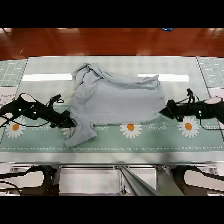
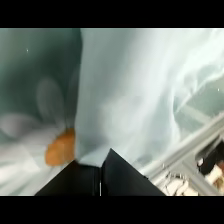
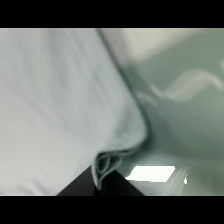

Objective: Fold the shirts.

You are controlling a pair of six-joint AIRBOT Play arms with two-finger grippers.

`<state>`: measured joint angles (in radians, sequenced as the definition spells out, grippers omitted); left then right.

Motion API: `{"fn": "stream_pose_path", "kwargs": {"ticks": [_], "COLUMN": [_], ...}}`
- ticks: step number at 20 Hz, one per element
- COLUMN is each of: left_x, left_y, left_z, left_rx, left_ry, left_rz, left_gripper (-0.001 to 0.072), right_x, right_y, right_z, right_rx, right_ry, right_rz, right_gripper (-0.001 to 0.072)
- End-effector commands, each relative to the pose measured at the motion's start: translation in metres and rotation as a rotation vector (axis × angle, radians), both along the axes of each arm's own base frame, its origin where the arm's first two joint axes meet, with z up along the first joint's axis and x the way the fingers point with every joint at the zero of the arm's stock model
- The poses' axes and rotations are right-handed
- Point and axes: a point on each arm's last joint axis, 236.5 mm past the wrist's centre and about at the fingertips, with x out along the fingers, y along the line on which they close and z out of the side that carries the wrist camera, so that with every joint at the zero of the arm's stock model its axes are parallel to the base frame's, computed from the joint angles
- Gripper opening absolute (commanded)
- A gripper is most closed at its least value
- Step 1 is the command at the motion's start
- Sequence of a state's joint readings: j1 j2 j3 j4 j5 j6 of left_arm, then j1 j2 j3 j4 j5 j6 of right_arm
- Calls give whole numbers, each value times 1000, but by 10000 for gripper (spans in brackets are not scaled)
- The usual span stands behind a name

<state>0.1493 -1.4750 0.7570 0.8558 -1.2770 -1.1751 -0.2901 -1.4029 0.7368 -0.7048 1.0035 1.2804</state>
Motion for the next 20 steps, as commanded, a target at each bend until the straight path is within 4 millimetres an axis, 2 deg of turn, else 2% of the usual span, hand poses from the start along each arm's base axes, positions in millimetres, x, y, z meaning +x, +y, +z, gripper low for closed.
{"fn": "stream_pose_path", "kwargs": {"ticks": [1,2,3,4,5,7,8,9,11,12,14,16,18,20], "left_x": [33,53,75,101,124,159,168,172,162,149,117,84,49,10], "left_y": [3,4,7,10,14,24,31,40,47,44,37,34,37,42], "left_z": [19,40,68,106,150,257,313,366,452,490,547,580,600,616], "left_rx": [13,12,18,35,54,96,121,150,182,198,218,238,309,393], "left_ry": [-83,-157,-250,-382,-510,-794,-916,-1029,-1223,-1318,-1469,-1573,-1645,-1713], "left_rz": [34,30,29,29,40,64,103,140,171,156,139,155,168,190], "left_gripper": [19,19,19,19,19,18,18,18,18,18,18,18,18,18], "right_x": [31,41,53,66,81,95,91,80,48,31,-8,-49,-87,-119], "right_y": [26,31,34,33,30,21,18,20,27,28,27,25,29,34], "right_z": [34,59,94,135,186,297,350,392,466,497,549,583,603,614], "right_rx": [22,30,25,6,-37,-158,-228,-270,-335,-375,-487,-586,-633,-661], "right_ry": [-85,-137,-215,-310,-438,-701,-825,-913,-1071,-1146,-1286,-1383,-1452,-1500], "right_rz": [108,165,213,240,253,248,260,268,276,269,239,205,186,177], "right_gripper": [23,23,23,23,23,22,22,22,22,22,23,23,23,23]}}
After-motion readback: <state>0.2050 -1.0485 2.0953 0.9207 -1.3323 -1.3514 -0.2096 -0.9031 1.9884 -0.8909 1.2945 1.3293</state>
